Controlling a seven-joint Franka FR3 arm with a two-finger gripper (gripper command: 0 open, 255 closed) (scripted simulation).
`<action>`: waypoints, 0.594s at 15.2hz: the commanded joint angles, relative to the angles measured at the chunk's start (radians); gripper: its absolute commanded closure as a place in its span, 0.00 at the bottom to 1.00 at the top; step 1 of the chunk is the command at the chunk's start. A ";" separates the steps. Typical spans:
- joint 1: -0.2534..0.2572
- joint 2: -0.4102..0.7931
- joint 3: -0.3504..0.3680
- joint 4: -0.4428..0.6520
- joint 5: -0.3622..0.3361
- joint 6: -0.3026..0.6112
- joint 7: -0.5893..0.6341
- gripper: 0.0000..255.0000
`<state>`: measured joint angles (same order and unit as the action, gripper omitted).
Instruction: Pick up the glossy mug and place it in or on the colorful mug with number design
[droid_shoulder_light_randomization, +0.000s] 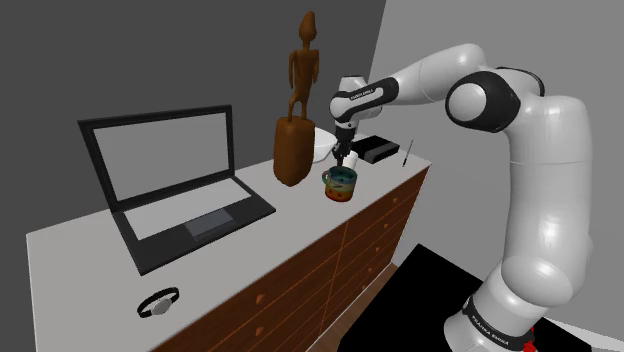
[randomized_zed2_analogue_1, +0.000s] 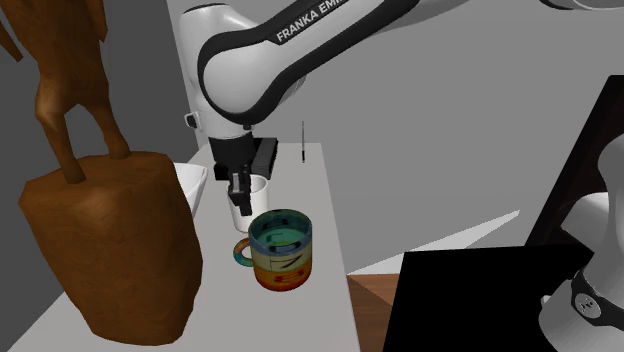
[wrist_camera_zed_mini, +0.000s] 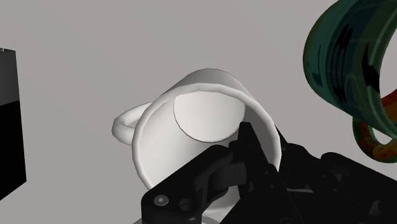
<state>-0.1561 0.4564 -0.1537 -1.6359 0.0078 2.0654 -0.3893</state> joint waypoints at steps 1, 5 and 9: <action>0.000 -0.008 -0.001 0.012 -0.001 -0.019 0.000 1.00; 0.001 -0.027 -0.002 0.039 -0.003 -0.065 -0.001 1.00; 0.001 -0.042 -0.003 0.070 -0.005 -0.112 -0.002 1.00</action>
<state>-0.1542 0.4143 -0.1567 -1.5781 0.0023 1.9664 -0.3897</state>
